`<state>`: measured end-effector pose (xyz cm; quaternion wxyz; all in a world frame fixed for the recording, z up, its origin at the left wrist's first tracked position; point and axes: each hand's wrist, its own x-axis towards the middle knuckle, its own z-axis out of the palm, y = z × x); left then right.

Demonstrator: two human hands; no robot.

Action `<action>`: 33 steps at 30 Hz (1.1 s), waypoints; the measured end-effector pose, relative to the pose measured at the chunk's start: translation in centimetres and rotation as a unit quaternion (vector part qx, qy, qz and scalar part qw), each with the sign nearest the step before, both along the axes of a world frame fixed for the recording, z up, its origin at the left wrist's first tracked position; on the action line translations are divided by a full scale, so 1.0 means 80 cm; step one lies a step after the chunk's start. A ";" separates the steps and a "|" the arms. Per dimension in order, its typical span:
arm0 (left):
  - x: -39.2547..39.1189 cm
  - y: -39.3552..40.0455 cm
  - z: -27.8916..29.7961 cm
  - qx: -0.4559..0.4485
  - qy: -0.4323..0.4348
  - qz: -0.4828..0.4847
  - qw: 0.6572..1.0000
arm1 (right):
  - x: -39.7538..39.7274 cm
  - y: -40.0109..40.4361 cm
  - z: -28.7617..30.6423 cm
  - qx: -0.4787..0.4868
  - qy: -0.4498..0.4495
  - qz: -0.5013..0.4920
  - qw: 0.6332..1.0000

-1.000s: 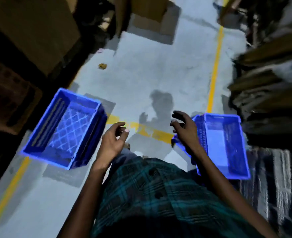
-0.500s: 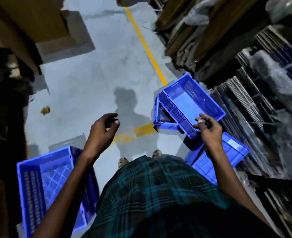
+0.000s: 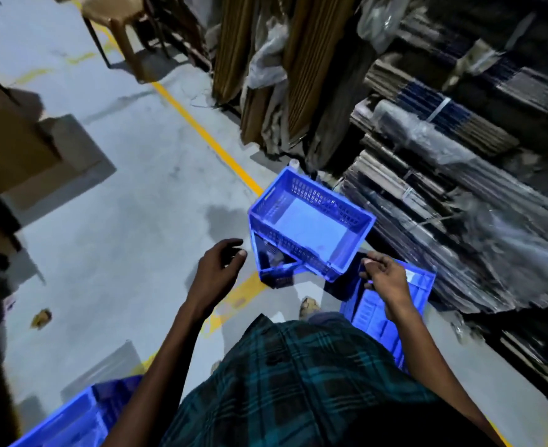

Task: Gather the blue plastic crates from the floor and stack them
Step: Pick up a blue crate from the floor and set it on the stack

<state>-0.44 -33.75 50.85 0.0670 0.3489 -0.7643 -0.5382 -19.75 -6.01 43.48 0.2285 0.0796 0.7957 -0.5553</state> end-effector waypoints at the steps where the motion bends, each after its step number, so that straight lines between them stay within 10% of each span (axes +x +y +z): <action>1: -0.025 0.005 -0.001 -0.001 0.001 -0.002 1.000 | -0.021 0.002 -0.003 -0.001 0.000 0.007 1.000; 19: -0.349 0.055 -0.113 -0.008 -0.135 -0.197 0.971 | -0.233 0.018 -0.116 0.070 -0.168 -0.026 0.983; 33: -0.395 -0.005 -0.497 0.146 -0.319 -0.081 0.933 | -0.233 -0.038 -0.385 0.158 -0.265 -0.074 0.948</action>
